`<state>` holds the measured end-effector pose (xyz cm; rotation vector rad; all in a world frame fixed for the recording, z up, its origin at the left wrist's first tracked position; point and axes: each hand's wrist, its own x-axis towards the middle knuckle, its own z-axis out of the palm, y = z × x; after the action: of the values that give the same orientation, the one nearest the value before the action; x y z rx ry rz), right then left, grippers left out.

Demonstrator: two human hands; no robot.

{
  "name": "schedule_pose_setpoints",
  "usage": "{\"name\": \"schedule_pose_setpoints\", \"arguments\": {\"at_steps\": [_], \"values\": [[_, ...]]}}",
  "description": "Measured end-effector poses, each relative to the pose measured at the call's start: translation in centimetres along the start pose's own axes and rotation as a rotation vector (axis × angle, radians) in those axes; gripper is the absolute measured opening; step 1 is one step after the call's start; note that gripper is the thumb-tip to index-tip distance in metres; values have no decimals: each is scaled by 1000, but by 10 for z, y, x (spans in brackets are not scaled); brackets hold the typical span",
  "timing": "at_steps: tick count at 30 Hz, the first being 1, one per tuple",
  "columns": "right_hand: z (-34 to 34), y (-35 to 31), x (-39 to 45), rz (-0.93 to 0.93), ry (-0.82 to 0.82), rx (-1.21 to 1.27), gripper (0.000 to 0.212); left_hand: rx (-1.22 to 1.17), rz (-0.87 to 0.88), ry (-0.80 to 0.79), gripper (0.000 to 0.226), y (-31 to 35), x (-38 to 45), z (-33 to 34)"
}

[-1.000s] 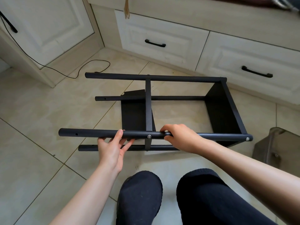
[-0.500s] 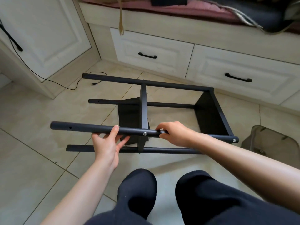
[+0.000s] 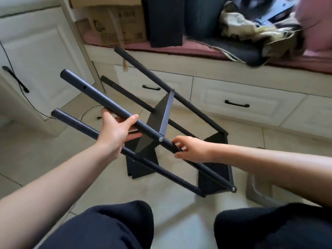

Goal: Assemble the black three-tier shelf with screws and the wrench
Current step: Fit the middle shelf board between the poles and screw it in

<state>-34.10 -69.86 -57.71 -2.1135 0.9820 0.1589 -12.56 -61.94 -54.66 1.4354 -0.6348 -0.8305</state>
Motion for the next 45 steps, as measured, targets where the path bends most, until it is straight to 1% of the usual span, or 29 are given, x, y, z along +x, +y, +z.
{"name": "schedule_pose_setpoints", "arguments": {"at_steps": [2,6,9,12,14,17,19,20,26,31,35,38,40,43,45], "values": [[0,5,-9,15,39,49,42,61,4,-56,58,14,-2,14],[11,17,-25,46,182,227,28,112,0,-122,57,35,-14,45],[21,25,-35,77,262,341,23,160,58,-184,56,43,-25,66],[23,31,-46,109,259,433,25,216,107,-259,56,47,-38,81],[18,33,-55,137,223,430,25,255,110,-291,58,49,-47,87],[1,38,-72,213,182,447,18,324,149,-322,56,49,-58,88],[-16,43,-85,236,222,471,8,351,183,-345,55,49,-66,84],[-24,46,-90,247,261,498,7,366,196,-359,54,49,-69,82],[-66,70,-108,323,505,616,20,485,274,-462,48,52,-84,67],[-84,87,-108,346,676,577,36,506,277,-570,45,58,-94,58],[-90,95,-105,366,737,495,51,511,220,-618,39,64,-100,52],[-95,99,-103,358,749,421,60,528,198,-638,36,68,-103,47],[-96,101,-100,315,749,406,60,543,172,-648,34,69,-104,45],[-95,101,-91,226,762,363,55,559,147,-653,34,70,-104,41],[-97,99,-86,216,779,392,51,566,142,-653,34,71,-103,38]]}}
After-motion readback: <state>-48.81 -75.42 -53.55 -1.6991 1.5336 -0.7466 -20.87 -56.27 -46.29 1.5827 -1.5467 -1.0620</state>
